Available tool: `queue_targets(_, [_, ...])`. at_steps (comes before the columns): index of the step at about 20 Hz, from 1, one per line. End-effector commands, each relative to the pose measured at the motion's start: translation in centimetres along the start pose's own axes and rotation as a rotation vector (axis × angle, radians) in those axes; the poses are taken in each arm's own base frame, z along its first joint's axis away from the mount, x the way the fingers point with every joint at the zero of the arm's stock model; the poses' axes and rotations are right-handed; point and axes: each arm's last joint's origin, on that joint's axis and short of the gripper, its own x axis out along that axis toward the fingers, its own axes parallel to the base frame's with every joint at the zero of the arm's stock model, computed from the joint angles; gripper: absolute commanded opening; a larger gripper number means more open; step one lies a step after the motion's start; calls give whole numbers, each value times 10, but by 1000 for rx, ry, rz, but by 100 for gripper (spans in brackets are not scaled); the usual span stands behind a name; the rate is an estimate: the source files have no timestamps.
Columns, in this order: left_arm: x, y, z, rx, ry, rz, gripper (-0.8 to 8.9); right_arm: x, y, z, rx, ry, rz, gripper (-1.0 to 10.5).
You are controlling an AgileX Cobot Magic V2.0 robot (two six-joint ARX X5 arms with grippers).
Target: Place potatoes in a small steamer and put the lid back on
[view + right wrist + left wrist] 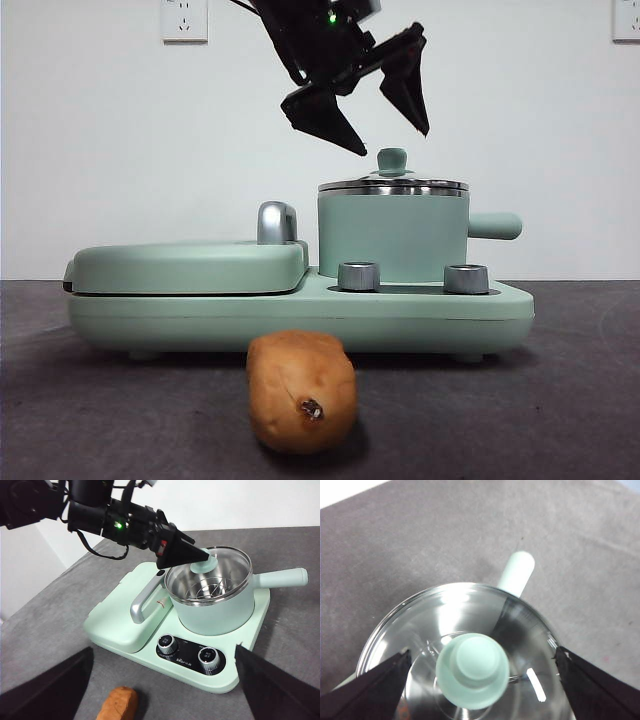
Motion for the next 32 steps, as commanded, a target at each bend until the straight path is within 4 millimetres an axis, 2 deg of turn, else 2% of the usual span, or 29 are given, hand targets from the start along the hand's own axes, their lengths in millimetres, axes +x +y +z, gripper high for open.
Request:
queue_targets(1, [12,-2,2,59,-13,17,432,-2,2,5,-3,-12,5,451])
queue_targets(8, [26,-1,-6,56,15,14,413,-2,2,4,-3,-11,-1,451])
queue_targets(10, [27,-2,-6,57,14,12,352,-2,2,4,-4,-12,-4,451])
queue_targets(15, [27,-3,-6,62,16,11,96,-2,1,5,-4,-15,-22,451])
queue_targets(18, [27,-3,-6,66,16,11,20,-2,1,5,-4,-15,-22,451])
queue_targets(20, [25,-3,-4,65,18,11,21,-2,0,4,-5,-18,-65,451])
queue_targets(22, [12,-5,5,64,23,11,23,0,-2,4,7,-8,-97,451])
queue_targets(27, [-51,-2,38,58,-37,37,22,16,-8,15,75,101,-79,451])
queue_targets(29, [-78,-1,42,48,-26,50,22,32,-9,20,111,187,-40,451])
queue_targets(32, [-114,3,42,28,5,71,22,66,-7,19,156,324,-6,451])
